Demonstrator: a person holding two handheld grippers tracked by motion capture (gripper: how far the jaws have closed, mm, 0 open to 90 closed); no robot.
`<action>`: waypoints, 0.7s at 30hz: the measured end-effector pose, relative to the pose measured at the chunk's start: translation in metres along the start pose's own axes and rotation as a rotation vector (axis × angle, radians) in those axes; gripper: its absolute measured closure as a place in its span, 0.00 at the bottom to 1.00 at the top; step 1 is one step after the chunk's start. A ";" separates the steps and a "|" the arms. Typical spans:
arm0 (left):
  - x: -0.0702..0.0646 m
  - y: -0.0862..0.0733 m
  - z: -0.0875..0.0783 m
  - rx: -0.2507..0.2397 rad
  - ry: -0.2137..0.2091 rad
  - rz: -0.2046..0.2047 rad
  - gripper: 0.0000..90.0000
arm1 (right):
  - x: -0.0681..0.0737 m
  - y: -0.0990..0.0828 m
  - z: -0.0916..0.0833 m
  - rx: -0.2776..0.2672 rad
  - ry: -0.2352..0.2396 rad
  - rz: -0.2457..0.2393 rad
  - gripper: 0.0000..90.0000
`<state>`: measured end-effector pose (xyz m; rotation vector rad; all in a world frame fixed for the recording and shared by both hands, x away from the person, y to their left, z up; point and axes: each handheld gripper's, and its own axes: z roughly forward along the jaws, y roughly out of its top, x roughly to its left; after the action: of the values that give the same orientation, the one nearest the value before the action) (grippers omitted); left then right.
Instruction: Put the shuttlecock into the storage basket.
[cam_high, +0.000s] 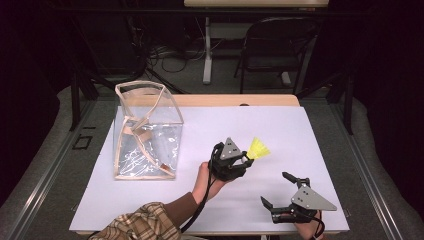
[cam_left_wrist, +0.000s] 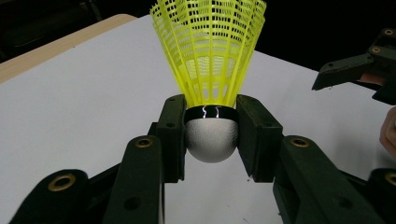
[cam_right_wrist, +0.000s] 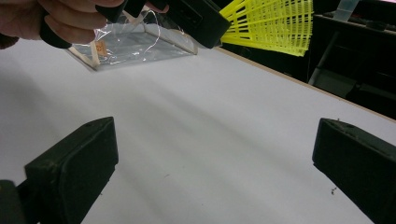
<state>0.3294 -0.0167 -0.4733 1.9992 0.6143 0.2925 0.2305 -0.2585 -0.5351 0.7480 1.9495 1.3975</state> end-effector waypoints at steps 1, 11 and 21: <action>0.001 0.001 -0.001 -0.002 0.002 0.001 0.72 | 0.000 0.000 0.000 0.000 0.000 0.000 0.00; 0.008 0.004 -0.005 -0.007 0.014 0.005 0.72 | 0.000 0.000 0.000 0.001 -0.001 -0.002 0.00; 0.013 0.006 -0.007 -0.003 0.023 0.021 0.72 | 0.000 0.000 0.000 0.002 -0.003 0.000 0.00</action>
<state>0.3391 -0.0065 -0.4654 2.0028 0.6078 0.3291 0.2306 -0.2585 -0.5351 0.7505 1.9487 1.3945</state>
